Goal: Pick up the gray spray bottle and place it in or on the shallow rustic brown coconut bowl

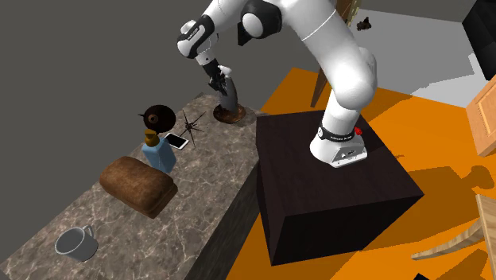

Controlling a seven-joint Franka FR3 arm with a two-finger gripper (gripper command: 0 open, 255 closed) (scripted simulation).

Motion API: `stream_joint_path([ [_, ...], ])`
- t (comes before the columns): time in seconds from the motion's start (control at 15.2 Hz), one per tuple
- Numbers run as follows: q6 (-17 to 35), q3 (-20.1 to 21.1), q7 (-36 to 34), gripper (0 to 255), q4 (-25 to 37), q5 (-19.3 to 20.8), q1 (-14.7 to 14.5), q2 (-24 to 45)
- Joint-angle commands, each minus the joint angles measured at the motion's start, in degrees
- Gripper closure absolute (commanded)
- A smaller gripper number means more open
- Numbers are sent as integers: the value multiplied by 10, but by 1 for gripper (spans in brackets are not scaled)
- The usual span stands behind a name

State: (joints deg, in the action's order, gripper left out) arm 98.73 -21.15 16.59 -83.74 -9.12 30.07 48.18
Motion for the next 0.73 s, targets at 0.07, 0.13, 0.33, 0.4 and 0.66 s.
stream_joint_path([
  [0.07,-47,-1,19,255,108,0,38,58],
  [0.13,-64,0,24,255,150,-1,52,81],
  [0.33,-68,2,26,255,178,-3,62,105],
  [0.4,-64,3,26,255,180,-3,63,110],
  [0.66,-50,7,24,255,187,-7,66,131],
])
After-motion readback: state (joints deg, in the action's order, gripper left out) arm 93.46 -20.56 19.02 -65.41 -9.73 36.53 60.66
